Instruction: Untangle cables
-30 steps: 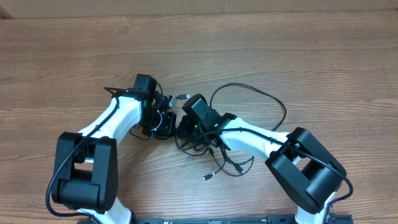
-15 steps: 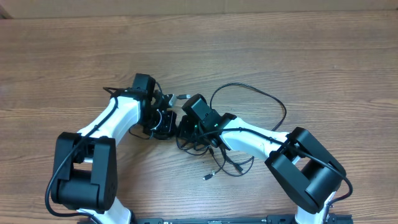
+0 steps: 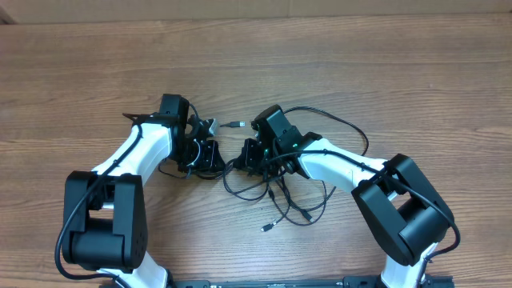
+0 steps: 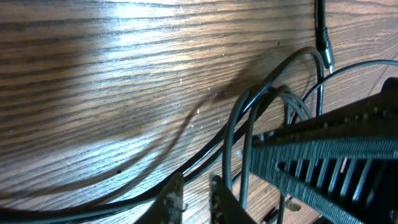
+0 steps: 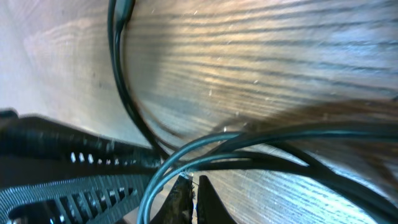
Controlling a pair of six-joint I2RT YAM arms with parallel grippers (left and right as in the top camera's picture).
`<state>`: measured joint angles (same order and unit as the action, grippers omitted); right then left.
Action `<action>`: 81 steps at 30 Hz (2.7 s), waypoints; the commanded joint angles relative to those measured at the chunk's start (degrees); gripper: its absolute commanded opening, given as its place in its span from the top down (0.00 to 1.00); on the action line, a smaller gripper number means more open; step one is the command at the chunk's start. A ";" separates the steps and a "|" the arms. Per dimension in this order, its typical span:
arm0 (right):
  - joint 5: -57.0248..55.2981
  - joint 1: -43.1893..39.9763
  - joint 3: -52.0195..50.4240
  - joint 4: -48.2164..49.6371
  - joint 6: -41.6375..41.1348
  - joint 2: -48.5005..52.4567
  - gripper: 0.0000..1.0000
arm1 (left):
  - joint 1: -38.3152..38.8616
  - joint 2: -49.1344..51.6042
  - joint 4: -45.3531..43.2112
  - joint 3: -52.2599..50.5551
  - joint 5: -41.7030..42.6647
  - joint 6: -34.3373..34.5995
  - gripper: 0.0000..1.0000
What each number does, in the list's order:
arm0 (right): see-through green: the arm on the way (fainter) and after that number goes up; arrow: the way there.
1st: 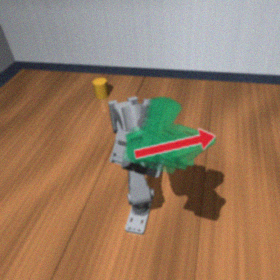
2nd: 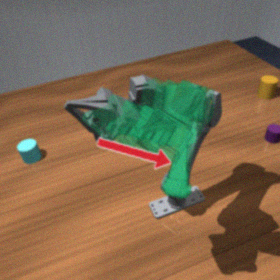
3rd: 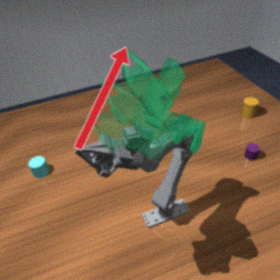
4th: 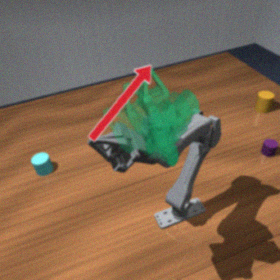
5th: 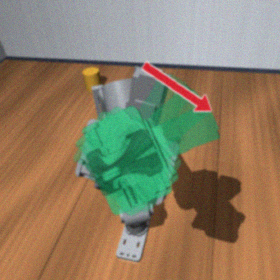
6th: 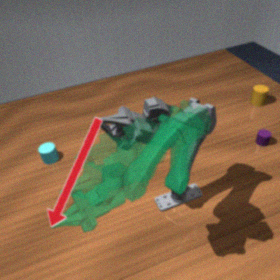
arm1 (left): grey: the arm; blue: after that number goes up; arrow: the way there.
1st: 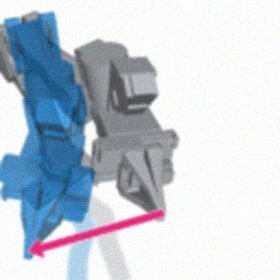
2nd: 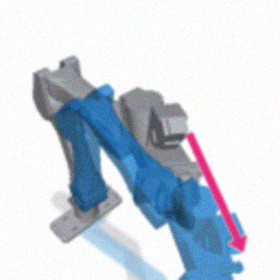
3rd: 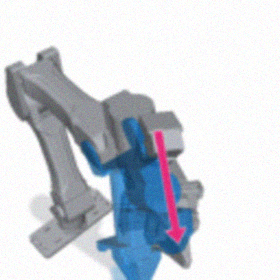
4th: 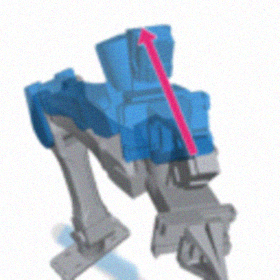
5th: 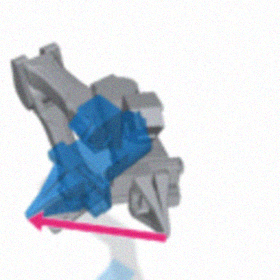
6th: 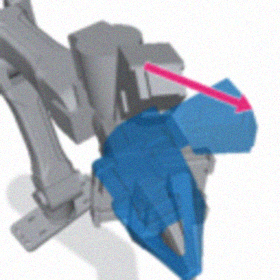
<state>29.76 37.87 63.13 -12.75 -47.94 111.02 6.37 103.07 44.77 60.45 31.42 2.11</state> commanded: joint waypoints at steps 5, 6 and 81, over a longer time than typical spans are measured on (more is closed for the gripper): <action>3.28 0.31 -0.17 -0.42 4.70 0.22 0.96 | -0.02 -0.20 0.33 -0.28 1.53 -1.49 0.77; 3.10 0.31 -0.17 -0.42 4.63 0.22 0.96 | -0.02 -0.20 0.11 -0.28 1.42 -1.49 0.75; -7.89 3.54 -0.17 -4.94 -3.19 0.22 0.96 | -1.73 5.99 1.66 -0.33 11.02 0.48 0.74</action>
<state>22.46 41.39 63.13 -17.82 -51.35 111.09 5.82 108.18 46.70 60.34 36.82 1.54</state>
